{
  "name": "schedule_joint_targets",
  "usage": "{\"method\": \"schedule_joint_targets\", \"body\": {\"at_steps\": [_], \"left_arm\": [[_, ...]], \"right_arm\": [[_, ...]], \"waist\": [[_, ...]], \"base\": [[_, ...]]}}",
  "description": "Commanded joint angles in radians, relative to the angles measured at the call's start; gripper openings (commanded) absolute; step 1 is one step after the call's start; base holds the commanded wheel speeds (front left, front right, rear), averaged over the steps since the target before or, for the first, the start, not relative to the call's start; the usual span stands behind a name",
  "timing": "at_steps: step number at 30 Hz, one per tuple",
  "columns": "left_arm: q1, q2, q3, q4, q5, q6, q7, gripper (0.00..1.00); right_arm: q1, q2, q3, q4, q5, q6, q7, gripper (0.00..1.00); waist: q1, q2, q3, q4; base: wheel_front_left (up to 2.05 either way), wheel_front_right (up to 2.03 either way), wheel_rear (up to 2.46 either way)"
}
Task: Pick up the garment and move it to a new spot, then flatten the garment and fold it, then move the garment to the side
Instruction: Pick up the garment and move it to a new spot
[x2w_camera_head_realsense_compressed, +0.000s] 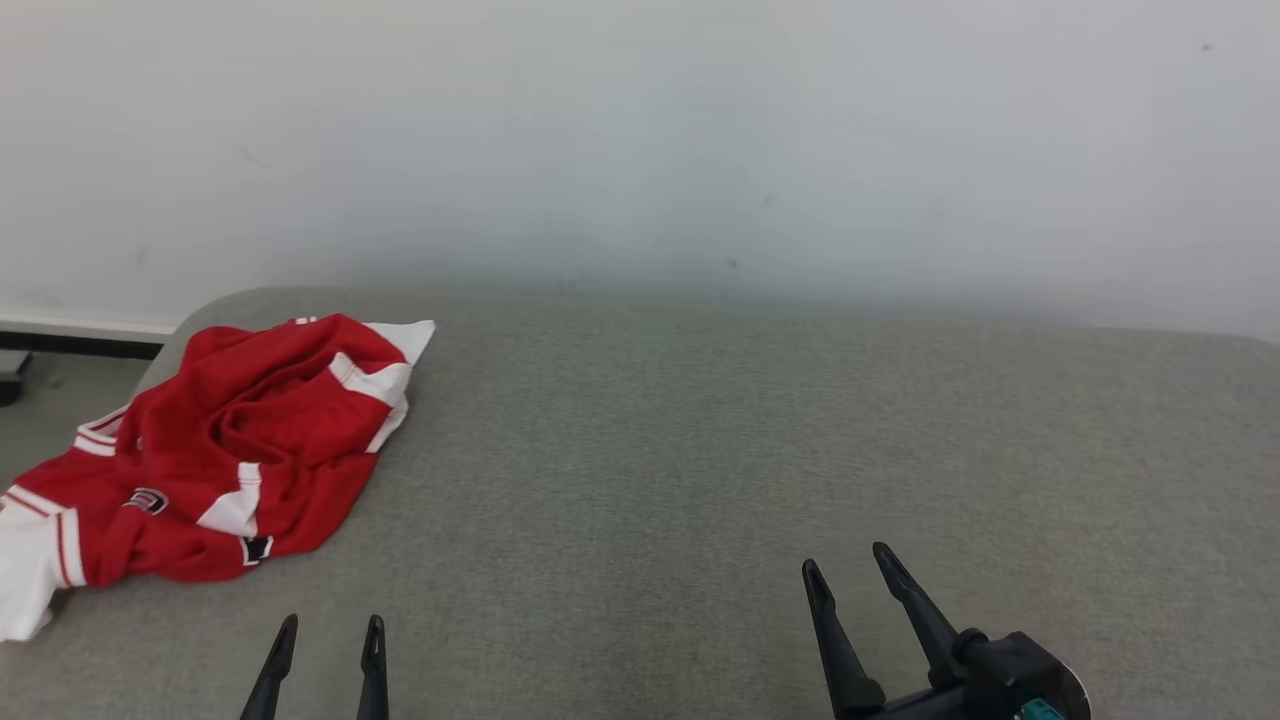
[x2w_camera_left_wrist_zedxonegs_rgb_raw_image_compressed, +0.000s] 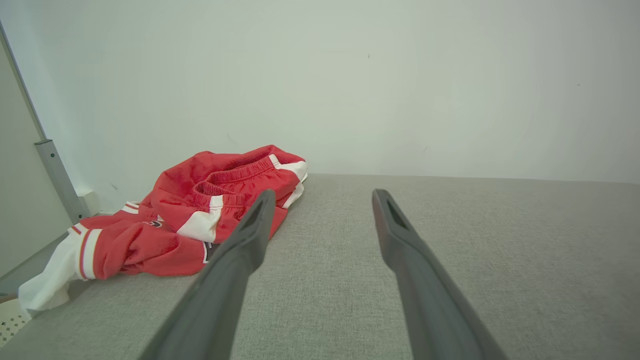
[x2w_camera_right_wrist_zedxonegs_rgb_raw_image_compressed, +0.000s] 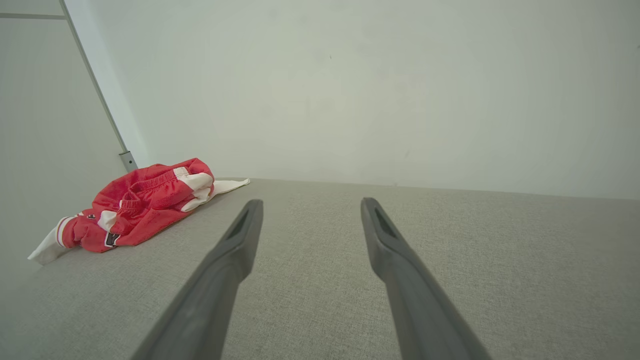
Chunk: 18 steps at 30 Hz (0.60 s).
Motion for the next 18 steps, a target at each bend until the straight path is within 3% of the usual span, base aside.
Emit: {"method": "schedule_joint_targets", "body": {"at_steps": [1,18], "left_arm": [[0.017,0.001,0.001,0.000,0.007,0.002,-0.004,1.00],[0.026,0.009,0.015,0.000,0.013,0.009,-0.004,1.00]], "right_arm": [[0.011,0.002,-0.002,-0.005,0.008,0.001,-0.002,1.00],[0.037,0.015,-0.009,-0.002,0.013,0.001,-0.002,1.00]], "waist": [[0.0000,0.0000,-0.003,0.044],[0.0000,0.0000,-0.018,0.220]], "base": [[0.00,0.00,0.00],[0.00,0.00,0.00]]}}
